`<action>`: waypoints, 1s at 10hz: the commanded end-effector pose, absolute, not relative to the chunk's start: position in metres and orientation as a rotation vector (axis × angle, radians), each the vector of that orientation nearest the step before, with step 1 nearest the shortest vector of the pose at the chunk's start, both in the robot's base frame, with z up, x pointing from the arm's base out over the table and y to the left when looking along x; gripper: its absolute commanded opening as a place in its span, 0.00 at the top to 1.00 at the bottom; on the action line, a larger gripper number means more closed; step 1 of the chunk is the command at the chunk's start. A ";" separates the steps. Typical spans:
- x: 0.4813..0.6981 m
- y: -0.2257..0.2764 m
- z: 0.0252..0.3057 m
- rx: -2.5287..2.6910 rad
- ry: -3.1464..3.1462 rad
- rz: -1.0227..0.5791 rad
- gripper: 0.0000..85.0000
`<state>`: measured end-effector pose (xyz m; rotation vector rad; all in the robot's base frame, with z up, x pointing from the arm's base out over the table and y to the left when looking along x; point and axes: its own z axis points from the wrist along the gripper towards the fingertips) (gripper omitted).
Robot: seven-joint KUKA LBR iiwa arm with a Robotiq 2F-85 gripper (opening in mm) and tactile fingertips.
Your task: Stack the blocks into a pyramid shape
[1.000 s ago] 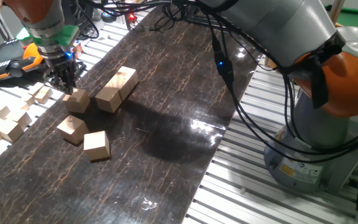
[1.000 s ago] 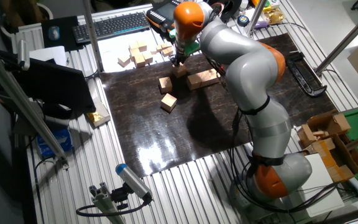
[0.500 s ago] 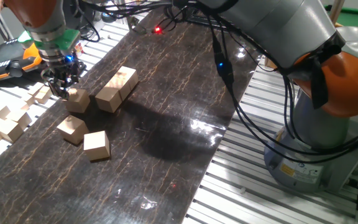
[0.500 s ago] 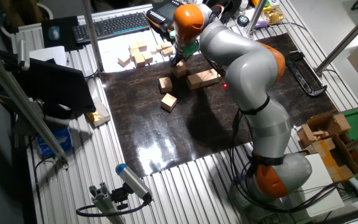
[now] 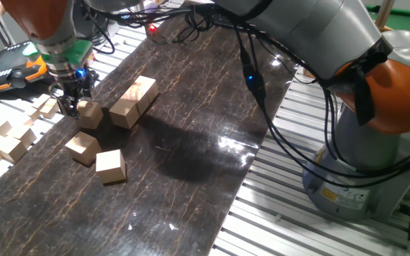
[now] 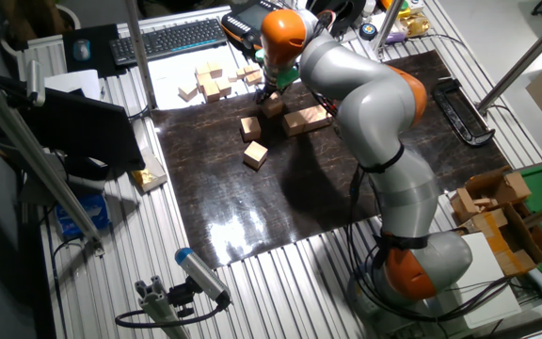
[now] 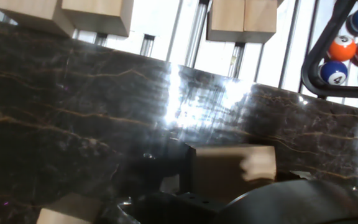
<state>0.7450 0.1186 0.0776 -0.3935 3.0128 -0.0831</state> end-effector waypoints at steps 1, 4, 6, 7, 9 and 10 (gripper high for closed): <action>0.745 0.118 0.076 -0.392 3.015 -0.083 0.00; 0.747 0.116 0.068 -0.386 3.017 -0.084 0.00; 0.748 0.114 0.064 -0.375 3.033 -0.072 0.00; 0.748 0.113 0.062 -0.373 3.033 -0.070 0.00; 0.748 0.113 0.059 -0.364 3.037 -0.069 0.00; 0.748 0.113 0.058 -0.359 3.041 -0.071 0.00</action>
